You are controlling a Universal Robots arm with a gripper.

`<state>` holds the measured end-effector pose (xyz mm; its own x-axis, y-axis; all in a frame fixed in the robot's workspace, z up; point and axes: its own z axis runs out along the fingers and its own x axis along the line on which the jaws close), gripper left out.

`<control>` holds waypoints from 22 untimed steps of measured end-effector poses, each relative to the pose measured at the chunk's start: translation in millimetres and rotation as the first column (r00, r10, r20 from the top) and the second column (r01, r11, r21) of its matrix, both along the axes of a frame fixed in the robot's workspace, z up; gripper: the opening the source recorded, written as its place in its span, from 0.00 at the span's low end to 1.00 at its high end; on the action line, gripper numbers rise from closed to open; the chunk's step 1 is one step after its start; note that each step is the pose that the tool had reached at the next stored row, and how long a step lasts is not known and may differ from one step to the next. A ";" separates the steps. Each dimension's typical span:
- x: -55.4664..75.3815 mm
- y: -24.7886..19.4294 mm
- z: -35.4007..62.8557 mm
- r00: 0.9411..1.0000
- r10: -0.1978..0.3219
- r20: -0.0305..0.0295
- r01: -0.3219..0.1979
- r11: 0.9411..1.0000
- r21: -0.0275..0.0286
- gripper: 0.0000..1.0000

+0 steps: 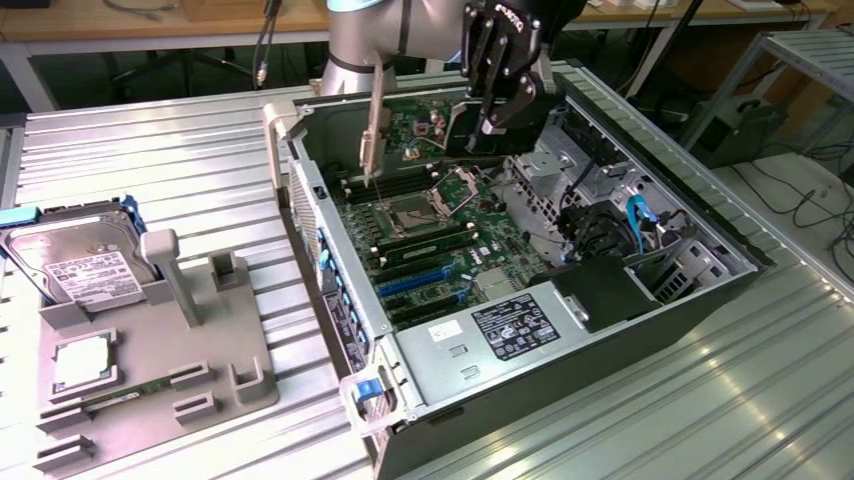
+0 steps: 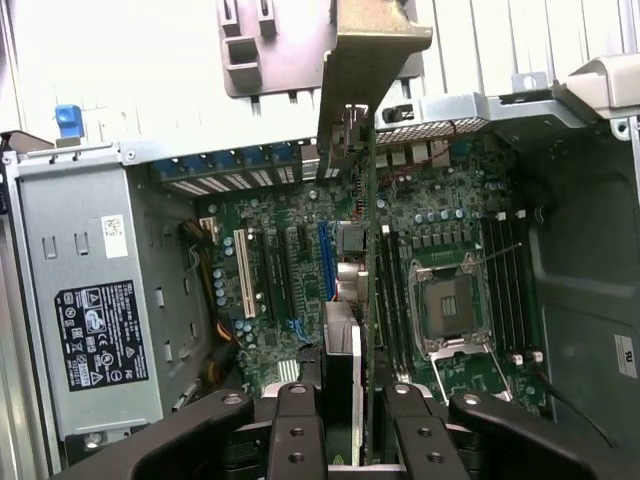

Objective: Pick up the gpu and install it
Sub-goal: 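Insert the gpu into the slot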

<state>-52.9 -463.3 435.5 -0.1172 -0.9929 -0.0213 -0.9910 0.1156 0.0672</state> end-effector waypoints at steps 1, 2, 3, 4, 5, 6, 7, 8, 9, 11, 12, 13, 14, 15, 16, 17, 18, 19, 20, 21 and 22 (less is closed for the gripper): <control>0.0 0.0 0.0 1.000 0.009 0.000 -0.009 1.000 0.000 0.28; 0.0 0.0 0.0 1.000 0.017 0.000 -0.017 1.000 0.000 0.28; 0.0 0.0 0.0 1.000 0.026 0.000 -0.026 1.000 0.000 0.28; 0.0 0.0 0.0 0.999 0.034 0.000 -0.034 0.999 0.000 0.28; 0.0 0.0 0.0 0.999 0.043 0.000 -0.043 0.999 0.000 0.28; 0.0 0.0 0.0 0.999 0.051 0.000 -0.051 0.999 0.000 0.28; 0.0 0.0 0.0 0.998 0.058 0.000 -0.058 0.998 0.000 0.28; 0.0 0.0 0.0 0.998 0.065 0.000 -0.065 0.998 0.000 0.28; 0.0 0.0 -0.1 0.997 0.072 0.000 -0.072 0.997 0.000 0.28; 0.0 0.0 -0.2 0.997 0.081 0.000 -0.081 0.997 0.000 0.28; 0.1 0.0 -0.5 0.997 0.082 0.001 -0.082 0.997 0.000 0.28; 0.1 0.1 -0.8 0.997 0.082 0.003 -0.082 0.997 0.000 0.28; 0.0 0.0 -3.0 0.997 0.082 0.017 -0.082 0.997 -0.002 0.28; 0.0 0.0 -3.5 0.996 0.082 0.020 -0.082 0.997 -0.002 0.28; 0.0 0.0 -4.2 0.996 0.082 0.024 -0.082 0.997 -0.003 0.28; 0.0 0.0 -4.9 0.996 0.082 0.027 -0.082 0.997 -0.003 0.28; 0.0 0.0 -5.5 0.996 0.082 0.030 -0.082 0.997 -0.003 0.28; 0.1 0.0 -5.8 0.996 0.082 0.031 -0.082 0.997 -0.003 0.28; 0.1 0.0 -6.0 0.996 0.082 0.031 -0.082 0.997 -0.004 0.28; 0.1 0.0 -6.1 0.996 0.082 0.031 -0.082 0.997 -0.004 0.28; 0.0 0.0 -6.4 0.996 0.082 0.031 -0.082 0.997 -0.004 0.28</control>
<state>-52.9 -463.3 429.0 -0.0351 -0.9992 -0.0215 -0.9988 0.0343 0.0356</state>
